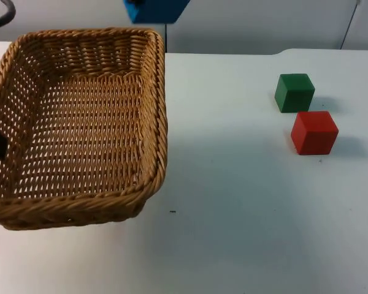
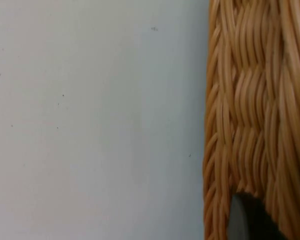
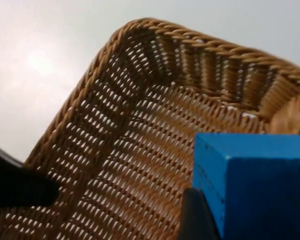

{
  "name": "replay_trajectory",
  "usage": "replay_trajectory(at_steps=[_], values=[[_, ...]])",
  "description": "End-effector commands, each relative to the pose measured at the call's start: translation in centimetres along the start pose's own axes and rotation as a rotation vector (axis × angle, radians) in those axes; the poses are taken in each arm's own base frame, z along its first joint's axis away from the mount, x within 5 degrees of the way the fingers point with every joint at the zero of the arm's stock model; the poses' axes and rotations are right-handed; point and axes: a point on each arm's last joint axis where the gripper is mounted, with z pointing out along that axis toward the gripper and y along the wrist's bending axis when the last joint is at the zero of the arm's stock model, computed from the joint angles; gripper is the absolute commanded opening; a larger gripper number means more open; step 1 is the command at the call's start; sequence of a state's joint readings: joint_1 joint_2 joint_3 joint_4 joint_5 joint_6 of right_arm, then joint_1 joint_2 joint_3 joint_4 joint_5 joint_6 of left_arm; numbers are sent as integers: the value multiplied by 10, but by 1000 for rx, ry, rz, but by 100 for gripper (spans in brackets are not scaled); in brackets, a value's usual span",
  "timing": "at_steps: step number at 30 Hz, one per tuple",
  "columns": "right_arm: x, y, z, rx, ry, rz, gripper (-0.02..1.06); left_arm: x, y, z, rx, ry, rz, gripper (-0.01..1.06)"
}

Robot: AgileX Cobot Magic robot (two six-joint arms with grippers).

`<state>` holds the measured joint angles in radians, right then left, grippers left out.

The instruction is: Pick up the basket with the left hand and place the blue cube into the basket with the right hand.

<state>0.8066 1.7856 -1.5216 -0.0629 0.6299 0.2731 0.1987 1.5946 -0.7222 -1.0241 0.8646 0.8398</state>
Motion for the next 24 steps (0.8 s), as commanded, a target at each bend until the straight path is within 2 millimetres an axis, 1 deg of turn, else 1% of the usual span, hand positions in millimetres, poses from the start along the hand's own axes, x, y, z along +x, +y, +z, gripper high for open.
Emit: replay_trajectory(at_steps=[1, 2, 3, 5, 6, 7, 9, 10, 11, 13, 14, 15, 17, 20, 22, 24], values=[[1, 11, 18, -56, 32, -21, 0, -3, 0, 4, 46, -21, -29, 0], [1, 16, 25, -63, 41, -33, 0, -4, 2, 6, 55, -20, -38, 0], [1, 16, 25, -63, 41, -33, 0, -4, 2, 6, 55, -20, -38, 0], [5, 30, 49, -74, 78, -62, 0, -3, 5, 11, 57, -4, -50, 0], [5, 30, 49, -74, 78, -62, 0, -3, 5, 11, 57, -4, -50, 0], [5, 35, 55, -78, 87, -69, 0, -3, 5, 14, 56, 4, -52, 0], [10, 45, 78, -76, 142, -96, 0, -2, 3, 19, 48, 16, -38, 0], [9, 48, 84, -73, 153, -104, 0, -1, 0, 22, 37, 23, -19, 0], [9, 48, 84, -73, 153, -104, 0, -1, 0, 22, 37, 23, -19, 0], [12, 52, 99, -56, 191, -132, 0, 0, -4, 25, 37, 33, -3, 0], [13, 53, 103, -52, 203, -126, 0, 0, -4, 25, 37, 32, -4, 0], [13, 53, 103, -52, 203, -126, 0, 0, -4, 25, 37, 32, -4, 0], [17, 52, 112, -44, 219, -124, 0, 0, -3, 25, 35, 35, -1, 0], [18, 48, 115, -3, 217, -111, 0, 0, -3, 25, 33, 33, -1, 0], [18, 43, 118, 55, 208, -114, 0, 0, -3, 25, 33, 33, -1, 0], [20, 39, 122, 65, 219, -107, 0, 0, -3, 25, 30, 33, 1, 0]])
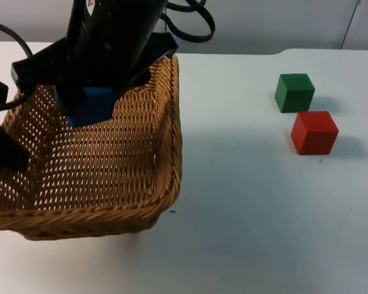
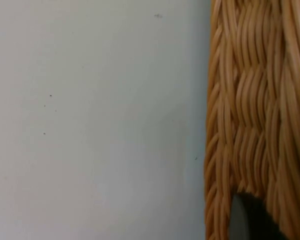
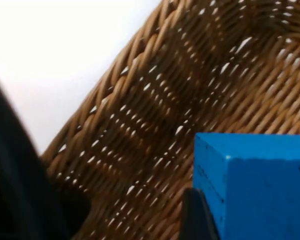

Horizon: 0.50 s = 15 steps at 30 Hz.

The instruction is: Pick up the basket with the left hand and place the blue cube into the basket with the right hand.

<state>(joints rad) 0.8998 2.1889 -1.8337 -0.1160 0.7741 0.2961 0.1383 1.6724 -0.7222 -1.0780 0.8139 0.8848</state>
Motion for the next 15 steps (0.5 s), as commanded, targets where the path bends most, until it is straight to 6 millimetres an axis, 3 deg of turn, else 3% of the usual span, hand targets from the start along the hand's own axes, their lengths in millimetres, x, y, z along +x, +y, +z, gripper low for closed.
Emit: replay_trajectory(at_steps=[1, 11, 15], values=[[-2, -4, 2, 29, -5, -6, 0, 0, -5, 0, 28, -1, -3, 0], [10, -11, 26, 40, 84, -5, 0, 0, -4, 0, 24, -4, -3, 0], [10, -11, 27, 38, 83, -4, 9, 0, -4, 0, 24, -3, -1, 0]])
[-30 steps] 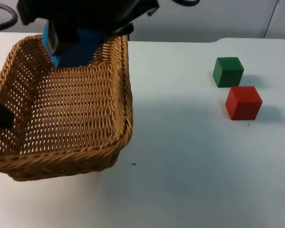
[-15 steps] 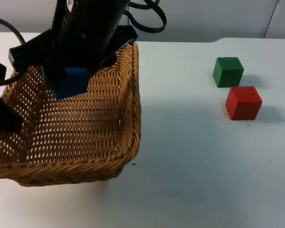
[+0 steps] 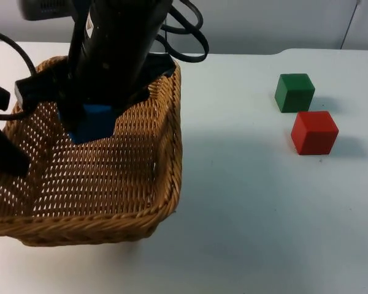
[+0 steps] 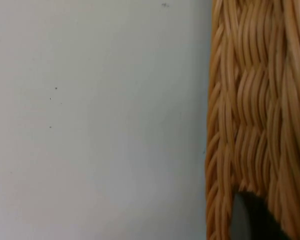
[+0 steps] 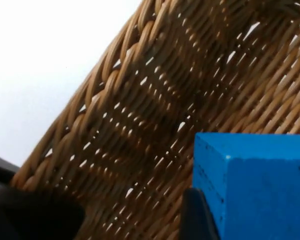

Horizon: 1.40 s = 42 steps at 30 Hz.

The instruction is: Pick up the basket with the left hand and place the blue cube into the basket with the right hand.

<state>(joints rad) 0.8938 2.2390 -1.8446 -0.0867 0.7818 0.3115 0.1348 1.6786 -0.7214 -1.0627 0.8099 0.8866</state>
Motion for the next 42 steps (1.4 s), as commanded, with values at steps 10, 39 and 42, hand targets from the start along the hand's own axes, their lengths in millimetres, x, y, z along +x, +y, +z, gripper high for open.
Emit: replay_trajectory(at_steps=[10, 39, 42], values=[[3, -11, 6, 54, 43, -53, 86, -1, -5, -2, 30, -13, -7, 0], [-27, -3, -157, -98, -252, -139, 95, 0, -5, -2, 25, -9, -1, 0], [-27, -2, -169, -124, -270, -143, 95, 0, -5, -2, 24, -8, 0, 0]])
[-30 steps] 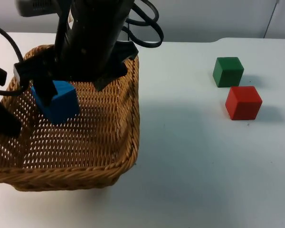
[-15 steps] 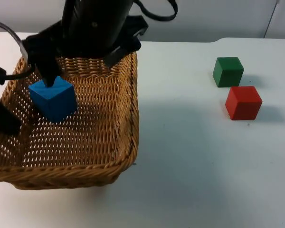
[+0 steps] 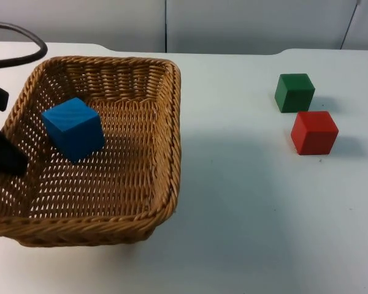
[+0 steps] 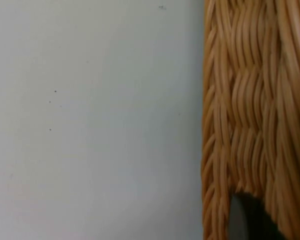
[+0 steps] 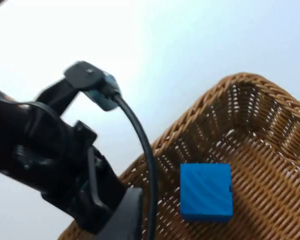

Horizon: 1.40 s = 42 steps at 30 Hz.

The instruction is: Pick up the basket with the left hand and place the blue cube into the basket with the right hand.

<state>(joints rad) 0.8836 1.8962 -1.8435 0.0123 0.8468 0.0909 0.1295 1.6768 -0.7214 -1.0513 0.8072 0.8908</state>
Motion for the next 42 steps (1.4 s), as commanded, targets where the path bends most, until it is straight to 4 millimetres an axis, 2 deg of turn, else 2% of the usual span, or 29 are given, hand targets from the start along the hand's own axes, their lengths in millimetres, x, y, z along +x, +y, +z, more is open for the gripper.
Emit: replay_trajectory(at_steps=[1, 9, 13, 16, 17, 21, 22, 24, 26, 27, 32, 33, 37, 38, 42], values=[[-3, 1, -12, -15, -19, -14, 95, -1, -4, -2, 28, -15, -17, 0], [-3, 4, -41, -16, -58, -87, 95, -1, -4, -2, 24, -11, -11, 0], [8, 8, -56, -26, -100, -151, 95, -1, -3, -2, 22, -13, -11, 0], [27, 7, -71, -26, -134, -168, 95, -1, -3, -2, 15, -18, -14, 0], [27, 7, -71, -26, -134, -168, 95, -1, -3, -2, 15, -18, -14, 0], [64, 2, -92, -25, -183, -166, 95, -3, -1, -2, -6, -36, -14, 0], [64, 2, -92, -25, -183, -166, 95, -3, -1, -2, -6, -36, -14, 0], [91, -1, -101, -26, -202, -163, 95, -5, 1, -2, -26, -62, -24, 0], [109, -3, -113, -28, -232, -160, 95, -9, 5, -3, -74, -103, -22, 0], [109, -3, -113, -28, -232, -160, 95, -9, 5, -3, -74, -103, -22, 0], [154, -9, -140, -23, -269, -181, 95, -15, 13, 2, -107, -122, 20, 0], [154, -9, -140, -23, -269, -181, 95, -15, 13, 2, -107, -122, 20, 0], [180, -12, -170, -25, -340, -180, 95, -28, 19, 13, -87, -98, 12, 0], [180, -12, -170, -25, -340, -180, 95, -28, 19, 13, -87, -98, 12, 0], [199, -14, -203, -29, -417, -176, 95, -37, 29, 24, -92, -86, -9, 0]])
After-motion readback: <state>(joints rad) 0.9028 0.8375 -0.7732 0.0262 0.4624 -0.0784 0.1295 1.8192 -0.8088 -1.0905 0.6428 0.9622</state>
